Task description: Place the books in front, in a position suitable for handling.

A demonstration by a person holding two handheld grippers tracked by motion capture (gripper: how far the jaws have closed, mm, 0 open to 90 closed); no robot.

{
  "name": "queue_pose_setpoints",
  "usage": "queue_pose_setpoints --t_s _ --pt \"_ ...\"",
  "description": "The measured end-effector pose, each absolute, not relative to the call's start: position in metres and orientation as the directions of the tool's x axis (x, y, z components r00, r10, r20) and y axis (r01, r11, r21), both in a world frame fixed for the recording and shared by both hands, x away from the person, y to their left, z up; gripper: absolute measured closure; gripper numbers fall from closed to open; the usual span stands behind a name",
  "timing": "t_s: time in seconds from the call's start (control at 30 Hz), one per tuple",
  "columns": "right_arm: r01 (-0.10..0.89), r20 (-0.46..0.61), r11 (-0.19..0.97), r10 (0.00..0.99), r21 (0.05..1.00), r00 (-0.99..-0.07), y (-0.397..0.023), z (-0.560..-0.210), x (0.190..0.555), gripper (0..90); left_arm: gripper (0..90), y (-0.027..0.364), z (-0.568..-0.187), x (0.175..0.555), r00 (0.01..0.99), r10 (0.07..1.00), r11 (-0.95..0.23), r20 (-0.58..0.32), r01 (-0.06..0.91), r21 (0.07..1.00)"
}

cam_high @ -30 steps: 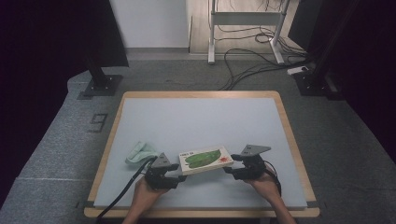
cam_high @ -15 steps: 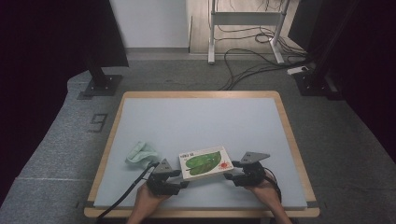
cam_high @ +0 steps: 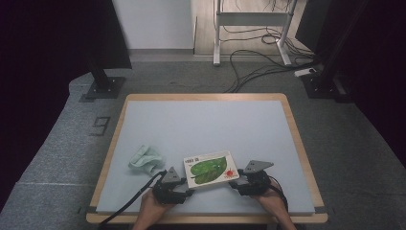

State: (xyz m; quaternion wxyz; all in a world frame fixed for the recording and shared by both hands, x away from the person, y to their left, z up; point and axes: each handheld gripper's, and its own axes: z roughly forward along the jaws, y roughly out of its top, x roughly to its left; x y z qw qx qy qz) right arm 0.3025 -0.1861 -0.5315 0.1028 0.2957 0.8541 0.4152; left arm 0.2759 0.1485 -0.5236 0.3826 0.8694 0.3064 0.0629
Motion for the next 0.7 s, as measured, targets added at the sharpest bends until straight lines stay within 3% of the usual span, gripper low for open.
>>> queue_pose_setpoints --t_s 0.3,0.7 --pt "0.418 0.077 0.463 0.594 0.782 -0.801 -0.194 -0.530 0.299 33.6 39.4 0.153 -0.523 0.276 0.802 0.583 -0.512 -0.127 0.485 0.709" --pt "0.435 0.040 0.441 0.664 0.785 -0.747 -0.215 -0.528 0.297 20.3 23.2 0.171 -0.509 0.282 0.798 0.591 -0.509 -0.116 0.481 0.713"
